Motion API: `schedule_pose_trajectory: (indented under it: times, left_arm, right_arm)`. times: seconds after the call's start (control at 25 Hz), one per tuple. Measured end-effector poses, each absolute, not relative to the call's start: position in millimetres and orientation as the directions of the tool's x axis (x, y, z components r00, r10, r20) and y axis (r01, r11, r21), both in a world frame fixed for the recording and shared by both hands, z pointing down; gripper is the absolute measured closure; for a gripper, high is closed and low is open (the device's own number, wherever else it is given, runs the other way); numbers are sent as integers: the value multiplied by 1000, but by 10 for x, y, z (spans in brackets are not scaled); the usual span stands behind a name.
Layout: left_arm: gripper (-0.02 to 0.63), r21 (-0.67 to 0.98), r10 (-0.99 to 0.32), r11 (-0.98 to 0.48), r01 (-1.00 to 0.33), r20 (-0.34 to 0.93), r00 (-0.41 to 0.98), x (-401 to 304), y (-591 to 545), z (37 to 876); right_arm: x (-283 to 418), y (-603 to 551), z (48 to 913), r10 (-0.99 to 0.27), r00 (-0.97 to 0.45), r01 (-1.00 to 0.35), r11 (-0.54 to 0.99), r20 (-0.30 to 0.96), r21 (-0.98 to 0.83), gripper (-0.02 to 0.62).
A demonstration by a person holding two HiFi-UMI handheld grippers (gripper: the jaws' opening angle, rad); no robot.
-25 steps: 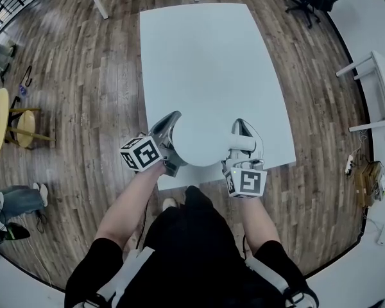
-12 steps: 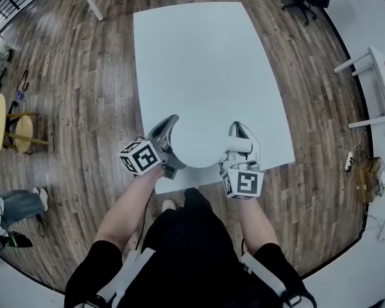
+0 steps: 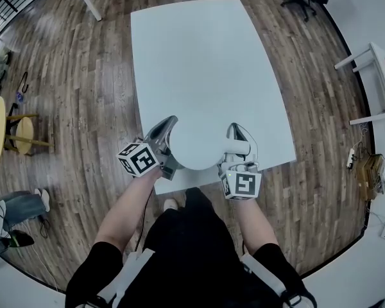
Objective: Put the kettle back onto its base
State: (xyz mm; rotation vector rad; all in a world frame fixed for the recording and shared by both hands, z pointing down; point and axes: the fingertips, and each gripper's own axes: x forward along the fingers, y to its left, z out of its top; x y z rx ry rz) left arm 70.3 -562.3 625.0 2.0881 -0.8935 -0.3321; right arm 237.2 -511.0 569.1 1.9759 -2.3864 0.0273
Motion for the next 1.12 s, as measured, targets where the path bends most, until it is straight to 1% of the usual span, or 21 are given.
schedule_pose_trajectory:
  times: [0.24,0.44,0.52,0.72,0.84,1.12]
  left_arm:
    - [606,750,-712,-434,-500,55,700,714,-5611,6236]
    - [606,758,-731,-414,-503,53,681,673,-5628,6265]
    - [606,781,-748,-390,-488,40,662,597,-5633,6297]
    - [606,769,-756,-378,-516,65,651,437,-5605,6352]
    - [607,758,-763,-381,-529,65,643,362,-5585,6325]
    - [606,722,-753,-427,-545,50,656,145,-5411,6198]
  right_arm:
    - [2399,-5079,5725,-982,-183,-983,184,34,13,589]
    - [2396,-5085,5813,-977,-192,-981,194,91,12,590]
    - [2434,-5071,5876,-977,-167,-986,169,129,4,522]
    - [2489,-4985,5924,-975,-141,-986,154,173,62,491]
    - [2531,-4908,5926,-975,-121,-989,135,186,61,475]
    - [2576,-4617,5890,-978,-64,-992,84,201,92,464]
